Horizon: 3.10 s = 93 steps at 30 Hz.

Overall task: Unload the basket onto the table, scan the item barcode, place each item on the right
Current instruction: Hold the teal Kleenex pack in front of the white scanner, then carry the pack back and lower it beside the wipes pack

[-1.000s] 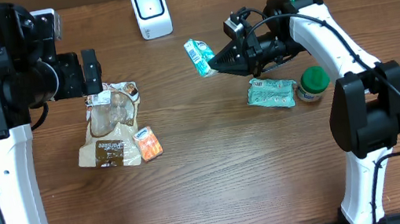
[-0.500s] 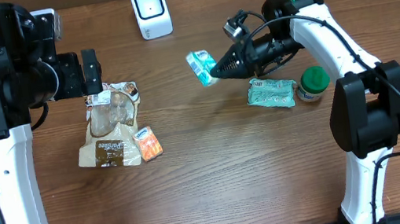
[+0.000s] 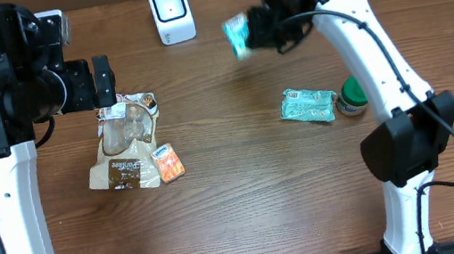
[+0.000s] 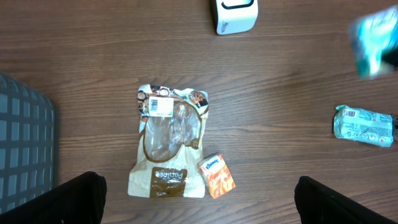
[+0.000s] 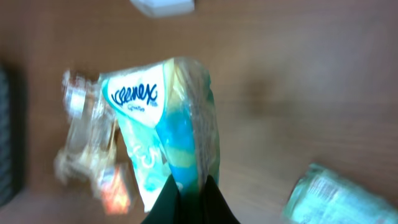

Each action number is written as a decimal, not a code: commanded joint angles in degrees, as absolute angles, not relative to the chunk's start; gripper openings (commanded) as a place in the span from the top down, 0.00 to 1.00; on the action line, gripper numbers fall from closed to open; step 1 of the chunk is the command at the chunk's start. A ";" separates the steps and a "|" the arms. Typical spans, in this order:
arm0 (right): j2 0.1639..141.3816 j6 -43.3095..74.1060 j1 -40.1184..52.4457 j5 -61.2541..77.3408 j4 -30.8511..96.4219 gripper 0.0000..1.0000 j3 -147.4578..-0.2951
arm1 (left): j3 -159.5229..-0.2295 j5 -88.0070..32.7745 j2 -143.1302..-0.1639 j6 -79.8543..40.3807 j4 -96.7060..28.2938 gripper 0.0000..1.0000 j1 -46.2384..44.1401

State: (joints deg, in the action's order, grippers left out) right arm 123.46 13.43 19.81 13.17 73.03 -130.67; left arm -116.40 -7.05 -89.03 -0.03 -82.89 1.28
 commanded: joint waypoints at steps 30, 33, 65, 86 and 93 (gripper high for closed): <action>153.38 -45.74 33.54 -30.70 -2.17 0.96 -133.10 | -117.10 -6.87 -88.82 -0.16 -82.85 0.01 1.48; 153.38 -45.74 33.69 -30.74 -2.17 0.96 -133.10 | -117.10 -6.87 -88.82 -0.19 -82.85 0.01 1.48; 151.61 -49.43 34.17 -26.89 1.67 0.96 -133.10 | -117.10 -6.87 -88.82 -0.16 -82.85 0.00 1.48; 114.26 13.21 30.33 -19.77 69.54 0.96 -133.10 | -117.10 -6.87 -88.82 -0.19 -82.85 0.00 1.48; 115.50 24.53 24.56 -19.07 92.53 0.96 -130.67 | -117.10 -6.87 -88.82 -0.19 -82.85 0.01 1.48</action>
State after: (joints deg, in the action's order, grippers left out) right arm 112.68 16.51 26.46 -19.84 89.91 -133.01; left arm -116.40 -7.03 -89.06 -0.03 -82.89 1.28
